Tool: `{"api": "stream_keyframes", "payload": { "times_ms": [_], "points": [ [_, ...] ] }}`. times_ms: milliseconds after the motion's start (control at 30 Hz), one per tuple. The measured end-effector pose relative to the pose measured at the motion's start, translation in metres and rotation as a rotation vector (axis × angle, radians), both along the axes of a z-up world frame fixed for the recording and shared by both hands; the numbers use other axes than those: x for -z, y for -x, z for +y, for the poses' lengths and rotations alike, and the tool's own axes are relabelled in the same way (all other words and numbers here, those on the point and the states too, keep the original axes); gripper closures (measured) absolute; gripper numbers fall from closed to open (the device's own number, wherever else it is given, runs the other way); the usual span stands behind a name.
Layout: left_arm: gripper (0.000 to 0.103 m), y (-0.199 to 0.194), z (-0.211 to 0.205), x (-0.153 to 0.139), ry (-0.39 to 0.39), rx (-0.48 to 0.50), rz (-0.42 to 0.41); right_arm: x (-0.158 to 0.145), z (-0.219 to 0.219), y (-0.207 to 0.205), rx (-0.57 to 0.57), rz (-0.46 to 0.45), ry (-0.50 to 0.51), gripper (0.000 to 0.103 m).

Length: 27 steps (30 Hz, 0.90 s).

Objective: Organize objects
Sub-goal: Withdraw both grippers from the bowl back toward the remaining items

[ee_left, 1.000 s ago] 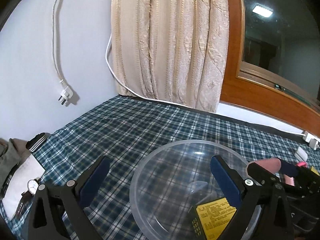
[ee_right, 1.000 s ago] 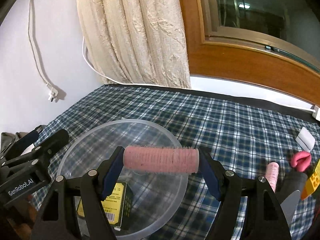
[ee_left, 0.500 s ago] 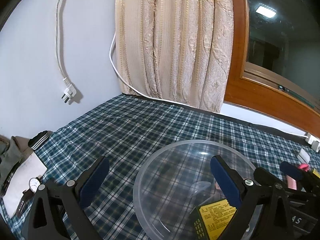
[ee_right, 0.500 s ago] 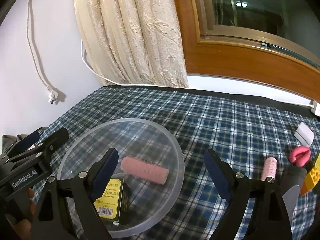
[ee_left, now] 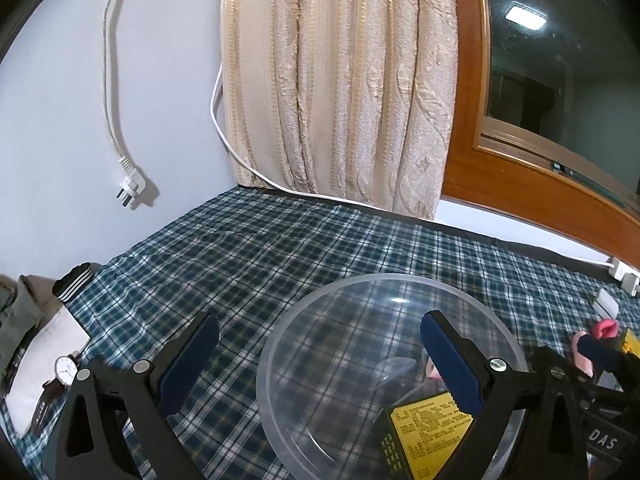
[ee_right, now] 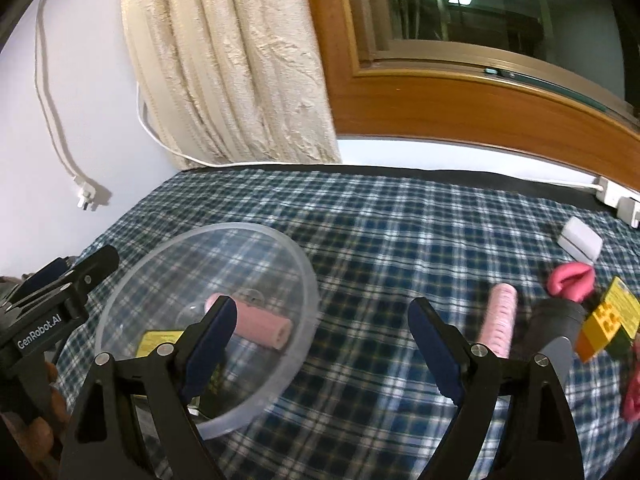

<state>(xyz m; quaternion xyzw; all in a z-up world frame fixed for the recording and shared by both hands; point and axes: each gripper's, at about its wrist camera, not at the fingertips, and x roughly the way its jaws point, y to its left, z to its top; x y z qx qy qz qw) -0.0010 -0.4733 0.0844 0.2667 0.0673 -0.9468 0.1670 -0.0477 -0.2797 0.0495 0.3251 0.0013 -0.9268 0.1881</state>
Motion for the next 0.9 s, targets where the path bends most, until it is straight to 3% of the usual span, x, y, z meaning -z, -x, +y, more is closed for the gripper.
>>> {"api": "stream_keyframes", "payload": {
  "times_ms": [900],
  "points": [
    [0.001, 0.01, 0.044, 0.014, 0.102, 0.121, -0.053, 0.004, 0.058, -0.008, 0.148, -0.007, -0.073, 0.015]
  ]
}}
